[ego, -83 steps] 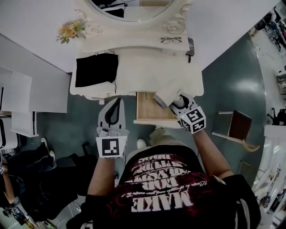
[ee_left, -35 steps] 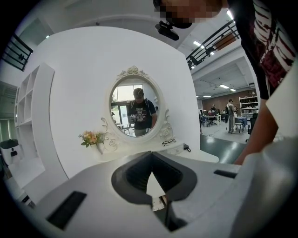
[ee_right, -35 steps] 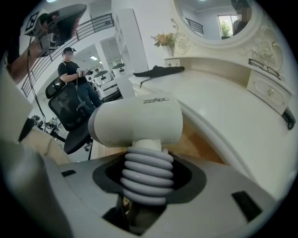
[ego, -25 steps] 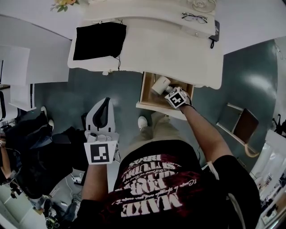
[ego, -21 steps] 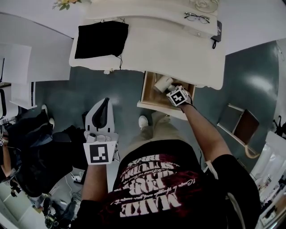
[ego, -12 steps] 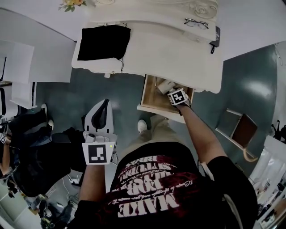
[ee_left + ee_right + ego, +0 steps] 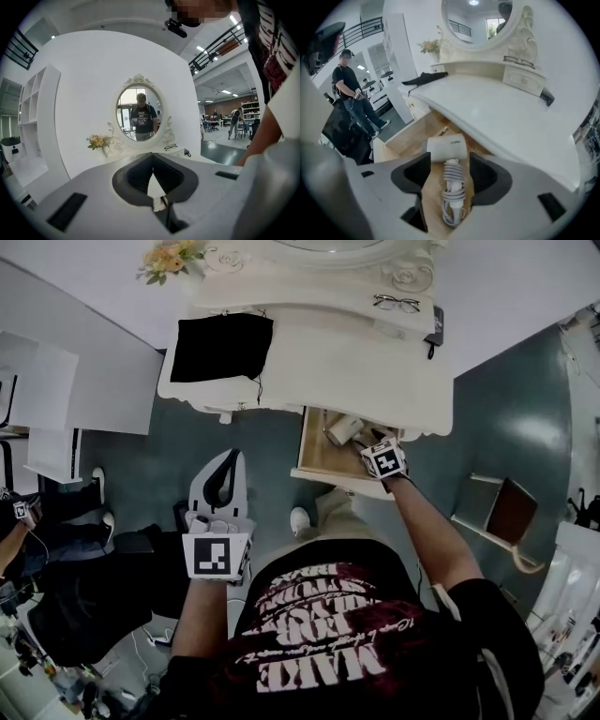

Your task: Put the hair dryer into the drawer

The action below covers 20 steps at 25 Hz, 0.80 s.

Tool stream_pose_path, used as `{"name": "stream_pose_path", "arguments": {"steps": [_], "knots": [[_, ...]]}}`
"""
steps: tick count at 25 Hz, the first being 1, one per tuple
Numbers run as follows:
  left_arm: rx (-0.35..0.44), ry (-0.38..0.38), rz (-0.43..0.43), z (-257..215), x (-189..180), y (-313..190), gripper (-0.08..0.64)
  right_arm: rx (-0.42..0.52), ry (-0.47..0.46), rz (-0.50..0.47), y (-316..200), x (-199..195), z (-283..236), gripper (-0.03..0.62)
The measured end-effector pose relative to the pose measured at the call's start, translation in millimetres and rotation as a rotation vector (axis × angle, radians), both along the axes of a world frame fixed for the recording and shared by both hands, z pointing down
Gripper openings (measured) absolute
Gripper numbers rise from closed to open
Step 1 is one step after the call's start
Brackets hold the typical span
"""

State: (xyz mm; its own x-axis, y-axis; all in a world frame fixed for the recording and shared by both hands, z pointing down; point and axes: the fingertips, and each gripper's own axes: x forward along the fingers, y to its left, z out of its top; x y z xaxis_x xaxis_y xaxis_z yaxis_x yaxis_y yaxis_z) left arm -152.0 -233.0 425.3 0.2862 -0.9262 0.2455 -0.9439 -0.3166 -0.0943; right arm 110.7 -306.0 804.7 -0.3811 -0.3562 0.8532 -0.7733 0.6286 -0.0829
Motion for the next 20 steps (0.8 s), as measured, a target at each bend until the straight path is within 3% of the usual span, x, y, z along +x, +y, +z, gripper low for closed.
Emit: {"name": "stream_pose_path", "arguments": {"steps": [5, 8, 12, 20], "knots": [[0.029, 0.035, 0.035, -11, 2, 7, 0.005, 0.090, -0.161, 0.153, 15, -3, -70, 0.242], [0.027, 0.056, 0.064, -14, 4, 11, 0.005, 0.201, -0.245, 0.216, 30, -3, -123, 0.138], [0.041, 0.074, 0.104, -21, 9, 15, 0.005, 0.359, -0.284, 0.258, 48, 2, -184, 0.006], [0.074, 0.119, 0.146, -39, 13, 35, 0.005, 0.568, -0.306, 0.263, 81, 5, -271, 0.005]]}}
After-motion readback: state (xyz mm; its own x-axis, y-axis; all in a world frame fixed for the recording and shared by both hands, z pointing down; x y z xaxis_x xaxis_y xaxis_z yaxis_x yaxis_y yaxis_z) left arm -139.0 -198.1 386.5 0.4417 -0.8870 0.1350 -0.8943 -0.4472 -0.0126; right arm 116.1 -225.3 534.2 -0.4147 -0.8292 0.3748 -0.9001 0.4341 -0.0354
